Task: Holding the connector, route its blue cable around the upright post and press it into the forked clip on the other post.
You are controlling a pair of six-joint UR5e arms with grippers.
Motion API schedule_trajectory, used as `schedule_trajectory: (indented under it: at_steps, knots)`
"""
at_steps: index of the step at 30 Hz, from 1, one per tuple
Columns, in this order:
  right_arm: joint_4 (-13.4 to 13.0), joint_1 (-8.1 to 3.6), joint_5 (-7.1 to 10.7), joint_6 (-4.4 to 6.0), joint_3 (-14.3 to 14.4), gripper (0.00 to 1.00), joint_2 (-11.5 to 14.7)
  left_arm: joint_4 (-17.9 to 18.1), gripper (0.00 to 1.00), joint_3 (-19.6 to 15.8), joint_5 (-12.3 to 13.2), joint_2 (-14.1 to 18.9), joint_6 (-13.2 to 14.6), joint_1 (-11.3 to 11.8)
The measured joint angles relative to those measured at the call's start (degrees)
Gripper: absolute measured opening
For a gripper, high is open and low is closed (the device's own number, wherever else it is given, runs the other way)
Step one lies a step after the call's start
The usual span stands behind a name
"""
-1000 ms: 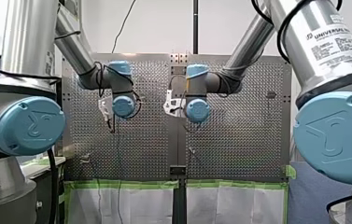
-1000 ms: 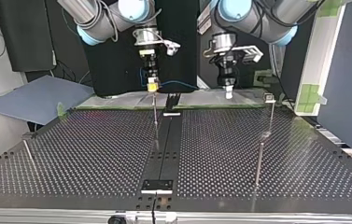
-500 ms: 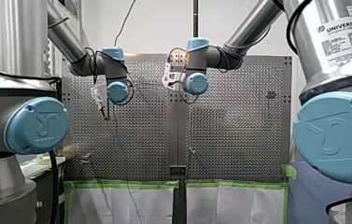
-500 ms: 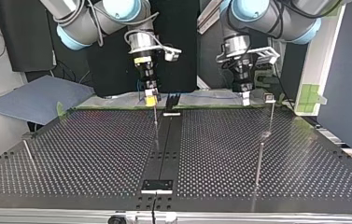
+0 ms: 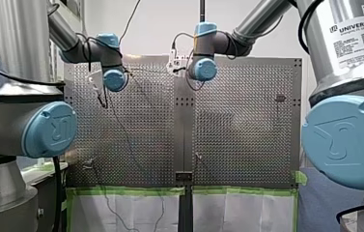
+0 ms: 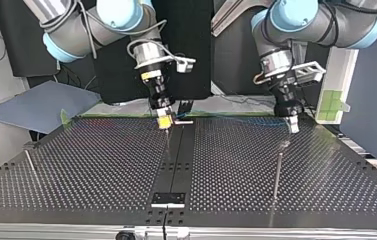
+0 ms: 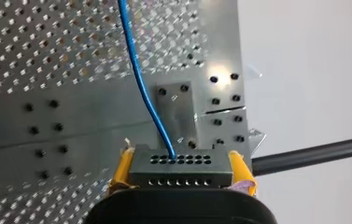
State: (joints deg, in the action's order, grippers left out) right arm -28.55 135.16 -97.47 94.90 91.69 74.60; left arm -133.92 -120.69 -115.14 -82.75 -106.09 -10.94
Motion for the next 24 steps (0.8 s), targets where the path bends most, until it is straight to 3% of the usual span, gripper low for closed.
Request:
schedule_trajectory:
  at_steps: [7,13,24]
  knots:
    - [2.7,-0.83,1.40,0.11,-3.4,0.00,-1.0,-2.7,0.00,3.2,0.3,1.3,-1.3,2.4]
    - [4.7,-1.40,2.38,0.18,-6.2,0.00,-3.3,-5.1,0.00,5.9,2.3,1.1,-2.2,3.1]
    - [6.5,-3.04,5.06,0.63,-11.2,0.00,-5.3,-9.0,0.00,11.0,6.7,-3.3,-4.3,5.5]
